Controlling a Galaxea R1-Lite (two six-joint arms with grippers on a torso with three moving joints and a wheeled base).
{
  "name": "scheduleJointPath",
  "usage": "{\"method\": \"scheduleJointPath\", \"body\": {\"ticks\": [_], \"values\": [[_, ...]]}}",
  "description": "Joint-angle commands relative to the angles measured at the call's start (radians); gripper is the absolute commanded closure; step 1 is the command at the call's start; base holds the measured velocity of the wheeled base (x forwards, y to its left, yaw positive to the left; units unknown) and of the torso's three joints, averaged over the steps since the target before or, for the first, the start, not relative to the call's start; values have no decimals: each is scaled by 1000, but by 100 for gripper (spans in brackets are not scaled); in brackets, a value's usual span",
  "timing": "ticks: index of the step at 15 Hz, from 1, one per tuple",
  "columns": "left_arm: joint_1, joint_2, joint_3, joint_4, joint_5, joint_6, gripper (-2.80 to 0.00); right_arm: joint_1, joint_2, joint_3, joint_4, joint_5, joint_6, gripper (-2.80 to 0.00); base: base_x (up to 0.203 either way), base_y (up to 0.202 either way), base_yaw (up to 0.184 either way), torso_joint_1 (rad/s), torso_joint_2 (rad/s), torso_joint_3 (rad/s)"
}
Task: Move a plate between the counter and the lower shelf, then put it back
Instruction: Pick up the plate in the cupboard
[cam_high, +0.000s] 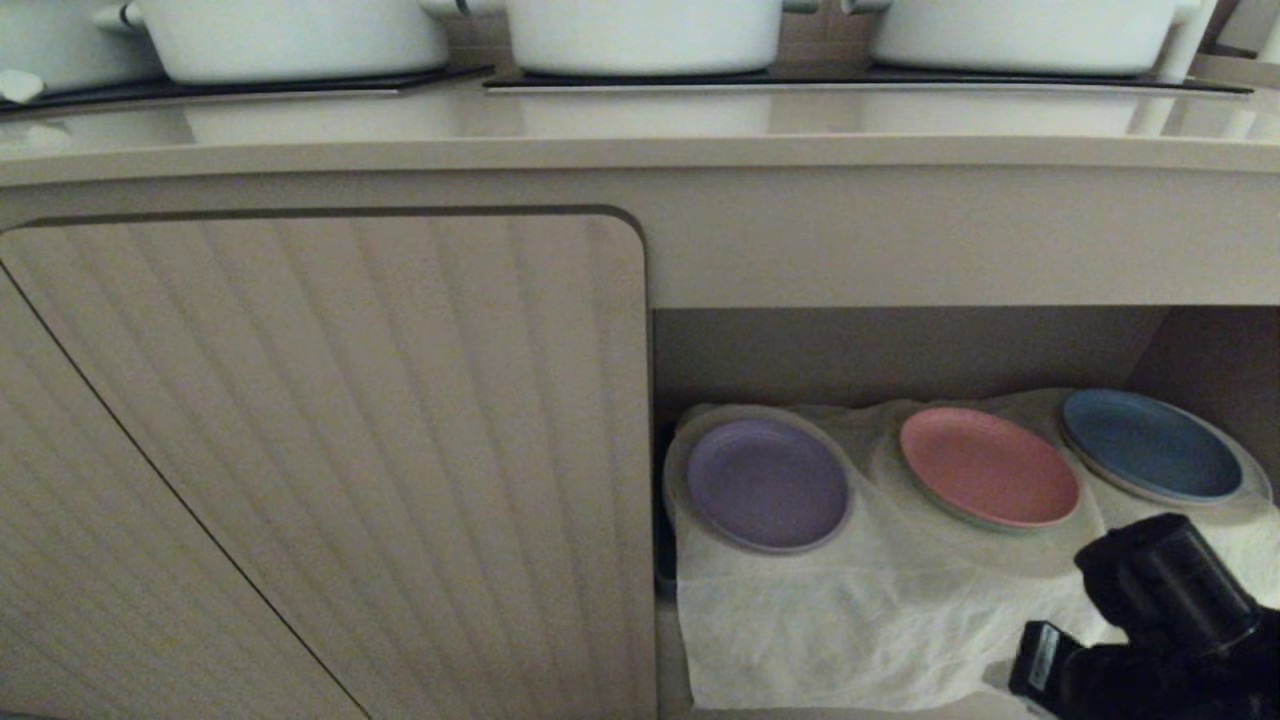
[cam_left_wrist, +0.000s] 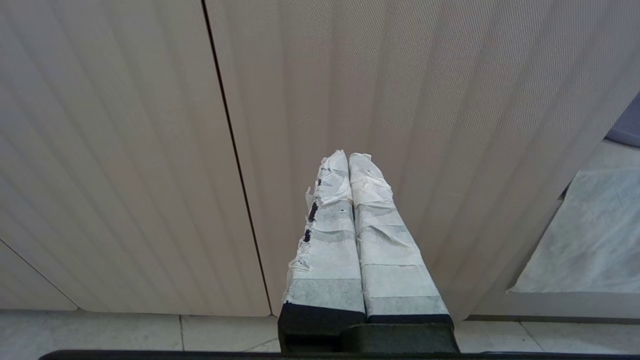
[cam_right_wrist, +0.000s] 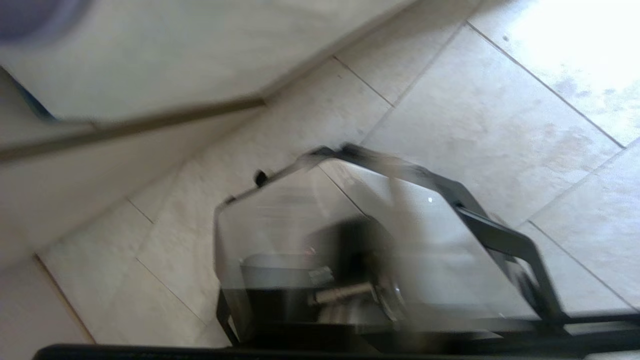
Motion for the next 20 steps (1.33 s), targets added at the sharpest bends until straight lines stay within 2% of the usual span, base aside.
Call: {"method": "scheduleJointPath", "body": {"ticks": [1, 6, 11, 15, 17, 20], "values": [[0, 1, 0, 0, 0, 0, 0, -1, -99, 59, 4, 2, -28, 0, 0, 0, 0, 0, 0, 0], [0, 1, 0, 0, 0, 0, 0, -15, -209, 135, -3, 0, -226, 0, 0, 0, 0, 0, 0, 0], [0, 1, 0, 0, 0, 0, 0, -98, -300, 195, -9, 1, -440, 0, 0, 0, 0, 0, 0, 0], [0, 1, 0, 0, 0, 0, 0, -178, -378, 212, -18, 1, -669, 0, 0, 0, 0, 0, 0, 0], [0, 1, 0, 0, 0, 0, 0, -238, -444, 271, -110, 3, -777, 0, 0, 0, 0, 0, 0, 0], [0, 1, 0, 0, 0, 0, 0, -279, -514, 357, -241, 13, -879, 0, 0, 0, 0, 0, 0, 0]]}}
